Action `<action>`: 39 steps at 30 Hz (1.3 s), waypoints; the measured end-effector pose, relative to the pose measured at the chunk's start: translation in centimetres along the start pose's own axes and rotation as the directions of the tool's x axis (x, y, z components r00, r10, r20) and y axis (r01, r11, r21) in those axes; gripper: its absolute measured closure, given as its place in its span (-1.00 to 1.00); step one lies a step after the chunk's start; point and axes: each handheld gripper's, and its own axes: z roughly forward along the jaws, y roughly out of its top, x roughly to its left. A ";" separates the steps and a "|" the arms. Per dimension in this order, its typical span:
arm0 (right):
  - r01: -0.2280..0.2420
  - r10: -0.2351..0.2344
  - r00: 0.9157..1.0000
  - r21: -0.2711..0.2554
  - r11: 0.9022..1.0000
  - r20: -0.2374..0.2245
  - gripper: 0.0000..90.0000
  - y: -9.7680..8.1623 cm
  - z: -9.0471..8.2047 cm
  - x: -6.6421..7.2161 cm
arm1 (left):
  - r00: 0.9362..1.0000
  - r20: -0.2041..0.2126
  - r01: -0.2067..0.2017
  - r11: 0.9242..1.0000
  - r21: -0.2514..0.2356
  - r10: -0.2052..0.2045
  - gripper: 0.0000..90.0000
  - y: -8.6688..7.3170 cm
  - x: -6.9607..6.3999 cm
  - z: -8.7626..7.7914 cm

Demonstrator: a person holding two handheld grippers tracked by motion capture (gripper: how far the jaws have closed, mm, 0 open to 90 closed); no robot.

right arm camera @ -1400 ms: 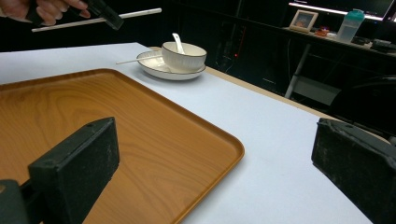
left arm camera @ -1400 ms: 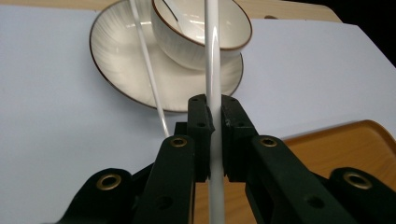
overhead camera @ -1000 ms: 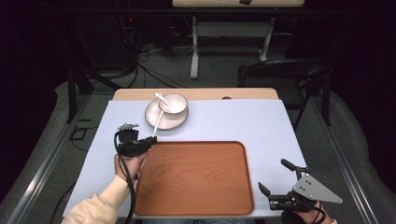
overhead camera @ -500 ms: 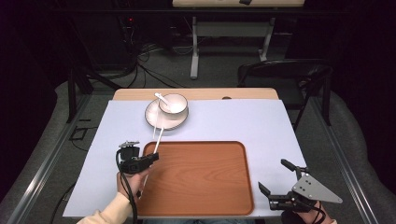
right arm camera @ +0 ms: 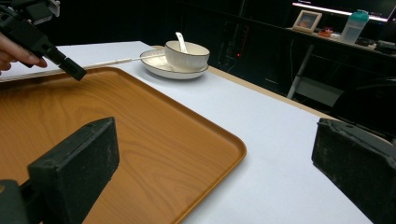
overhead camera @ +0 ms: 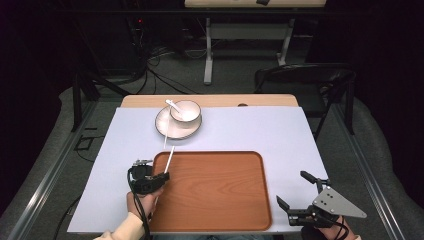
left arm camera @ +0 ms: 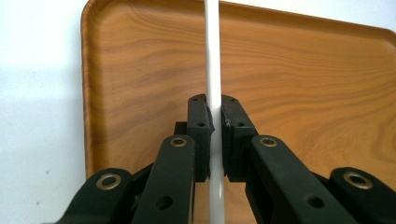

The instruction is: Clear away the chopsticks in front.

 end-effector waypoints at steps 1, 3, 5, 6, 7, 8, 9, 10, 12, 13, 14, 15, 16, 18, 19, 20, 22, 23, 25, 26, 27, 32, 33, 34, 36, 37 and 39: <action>0.000 0.000 1.000 0.000 1.000 0.000 -0.99 0.0 0.0 0.0 | 1.000 -0.003 0.002 1.000 0.003 -0.002 0.87 0.0 0.0 0.0; -0.003 0.003 1.000 0.002 1.000 -0.001 -0.99 0.0 0.0 0.0 | 1.000 -0.007 0.006 1.000 0.008 -0.006 0.86 -0.1 0.0 0.1; -0.002 0.002 1.000 0.002 1.000 -0.001 -0.99 0.0 0.0 0.0 | 1.000 -0.016 0.007 1.000 0.021 -0.007 0.86 -0.2 0.2 0.1; -0.002 0.002 1.000 0.001 1.000 -0.001 -0.99 0.0 0.0 0.0 | 1.000 -0.019 0.012 1.000 0.025 -0.011 0.86 -0.2 0.3 0.2; -0.002 0.002 1.000 0.001 1.000 -0.001 -0.99 0.0 0.0 0.0 | 1.000 -0.023 0.017 1.000 0.027 -0.016 0.86 -0.3 0.3 0.1; -0.002 0.002 1.000 0.001 1.000 0.000 -0.99 0.0 0.0 0.0 | 1.000 -0.024 0.016 0.999 0.037 -0.016 0.86 -0.4 0.3 0.1; -0.001 0.001 1.000 0.002 1.000 -0.002 -0.99 0.0 0.1 0.0 | 1.000 -0.025 0.015 0.999 0.040 -0.014 0.86 -0.5 0.3 0.1; -0.001 0.001 1.000 0.003 1.000 -0.002 -0.99 0.0 0.1 0.0 | 1.000 -0.029 0.014 0.999 0.046 -0.013 0.86 -0.5 0.3 0.2; 0.000 0.000 1.000 0.004 1.000 -0.003 -0.99 0.0 0.1 0.0 | 0.999 -0.033 0.008 0.998 0.055 -0.006 0.85 -0.5 0.4 0.3; 0.000 0.000 1.000 0.004 1.000 -0.002 -0.99 0.0 0.1 0.1 | 0.999 -0.037 0.006 0.998 0.056 -0.004 0.85 -0.5 0.4 0.3; 0.001 -0.001 1.000 0.004 1.000 -0.003 -0.99 0.0 0.1 0.1 | 0.999 -0.038 0.008 0.998 0.060 -0.005 0.84 -0.5 0.4 0.4; 0.000 0.000 1.000 0.003 1.000 -0.003 -0.99 0.0 0.0 0.1 | 0.999 -0.038 0.007 0.998 0.059 -0.005 0.83 -0.5 0.5 0.4; 0.000 0.000 1.000 0.003 1.000 -0.003 -0.99 0.0 0.0 0.1 | 0.999 -0.038 0.000 0.998 0.061 0.002 0.83 -0.5 0.4 0.4; 0.000 0.000 1.000 0.003 1.000 -0.003 -0.99 0.0 0.1 0.0 | 0.999 -0.041 -0.005 0.998 0.061 0.007 0.82 -0.5 0.4 0.4; 0.001 -0.001 1.000 0.004 1.000 -0.004 -0.99 0.0 0.1 0.0 | 0.999 -0.042 -0.006 0.998 0.061 0.009 0.81 -0.5 0.4 0.4; 0.001 -0.001 1.000 0.004 1.000 -0.004 -0.99 0.0 0.1 0.0 | 0.999 -0.042 -0.007 0.998 0.060 0.009 0.78 -0.5 0.4 0.4; 0.000 0.000 1.000 0.002 1.000 -0.005 -0.99 0.0 0.0 0.1 | 0.999 -0.044 -0.014 0.998 0.062 0.016 0.74 -0.5 0.3 0.4; 0.000 0.000 1.000 0.002 1.000 -0.004 -1.00 0.0 0.0 0.1 | 0.999 -0.044 -0.017 0.998 0.062 0.019 0.73 -0.5 0.3 0.4; 0.000 0.000 1.000 0.003 1.000 -0.004 -1.00 0.0 0.1 0.0 | 0.999 -0.041 -0.018 0.998 0.063 0.020 0.70 -0.5 0.3 0.3; 0.001 -0.001 1.000 0.003 1.000 -0.004 -1.00 0.0 0.1 0.0 | 0.999 -0.036 -0.019 0.998 0.063 0.021 0.70 -0.5 0.3 0.3; 0.001 -0.001 1.000 0.003 1.000 -0.006 -1.00 0.0 0.0 0.1 | 0.999 -0.029 -0.020 0.998 0.062 0.022 0.67 -0.5 0.3 0.3; 0.001 -0.001 1.000 0.003 1.000 -0.005 -1.00 0.0 0.1 0.0 | 0.998 -0.023 -0.059 0.997 0.039 0.060 0.27 -0.1 -0.2 -0.2; 0.001 -0.001 1.000 0.003 1.000 -0.004 -1.00 0.0 0.1 0.0 | 0.997 -0.026 -0.068 0.997 0.035 0.069 0.14 0.0 -0.2 -0.4; 0.000 0.000 1.000 0.003 1.000 -0.004 -1.00 0.0 0.1 0.0 | 0.996 -0.031 -0.085 0.996 0.025 0.085 0.05 0.2 -0.3 -0.6; 0.000 0.000 1.000 0.003 1.000 -0.004 -1.00 0.0 0.1 0.0 | 0.992 -0.038 -0.122 0.992 0.004 0.122 -0.16 0.8 -0.3 -1.2; 0.000 0.000 1.000 0.004 1.000 -0.004 -1.00 0.0 0.1 0.0 | 0.991 -0.037 -0.126 0.992 -0.004 0.125 -0.22 1.0 -0.2 -1.3; 0.001 -0.001 1.000 0.005 1.000 -0.004 -1.00 0.0 0.1 0.0 | 0.988 -0.033 -0.150 0.989 -0.012 0.150 -0.36 1.7 0.0 -1.6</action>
